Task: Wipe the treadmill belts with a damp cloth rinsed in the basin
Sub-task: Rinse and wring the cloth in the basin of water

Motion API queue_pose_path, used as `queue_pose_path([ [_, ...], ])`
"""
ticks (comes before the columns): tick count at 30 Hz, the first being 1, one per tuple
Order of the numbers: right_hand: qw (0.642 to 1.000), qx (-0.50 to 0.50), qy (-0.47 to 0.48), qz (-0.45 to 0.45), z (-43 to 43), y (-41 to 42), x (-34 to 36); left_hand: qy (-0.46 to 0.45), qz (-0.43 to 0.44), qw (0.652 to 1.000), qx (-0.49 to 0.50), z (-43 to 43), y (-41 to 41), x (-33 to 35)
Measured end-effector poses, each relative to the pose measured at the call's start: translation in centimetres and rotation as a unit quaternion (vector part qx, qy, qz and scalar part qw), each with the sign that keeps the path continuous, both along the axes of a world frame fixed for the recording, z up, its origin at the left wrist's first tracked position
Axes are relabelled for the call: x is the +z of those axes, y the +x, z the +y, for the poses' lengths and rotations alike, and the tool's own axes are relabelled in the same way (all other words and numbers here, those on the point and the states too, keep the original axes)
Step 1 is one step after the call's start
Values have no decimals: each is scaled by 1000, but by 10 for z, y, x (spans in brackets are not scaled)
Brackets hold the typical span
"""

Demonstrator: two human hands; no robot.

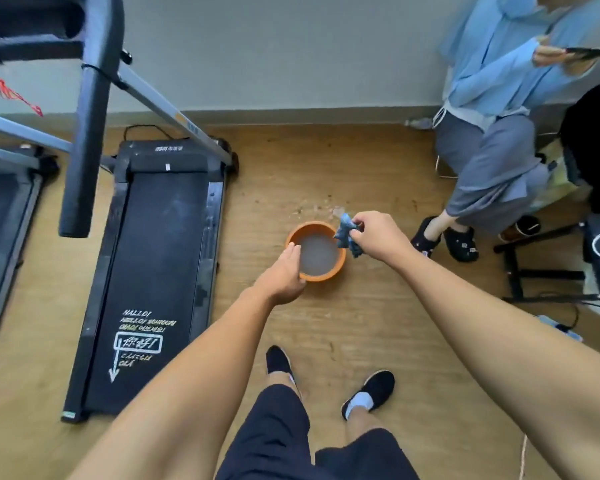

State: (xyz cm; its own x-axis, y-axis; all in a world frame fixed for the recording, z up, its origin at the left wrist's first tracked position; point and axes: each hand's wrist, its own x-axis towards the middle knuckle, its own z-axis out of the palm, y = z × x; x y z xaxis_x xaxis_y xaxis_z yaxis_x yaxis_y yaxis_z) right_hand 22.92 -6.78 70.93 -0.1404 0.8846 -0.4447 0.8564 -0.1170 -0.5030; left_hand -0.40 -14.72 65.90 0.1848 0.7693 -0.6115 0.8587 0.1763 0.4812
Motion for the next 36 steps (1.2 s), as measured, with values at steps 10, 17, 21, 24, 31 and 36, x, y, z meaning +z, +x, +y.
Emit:
queue_pose_path([
  [10, 996, 26, -78, 39, 150, -25, -187, -34, -33, 997, 67, 139, 3, -176],
  [17, 988, -19, -112, 100, 191, -46, -464, -41, -26, 985, 164, 190, 12, -426],
  [21, 975, -74, -161, 137, 184, -47, -587, -4, -63, 942, 331, 177, 27, -529],
  [24, 977, -47, -166, 126, 180, -49, -642, 59, -104, 901, 416, 173, 39, -584],
  [31, 973, -88, -163, 142, 176, -61, -711, 17, -193, 840, 507, 191, 54, -652],
  [36, 928, -256, -193, 189, 157, -76, -735, -56, -312, 783, 536, 182, 55, -665],
])
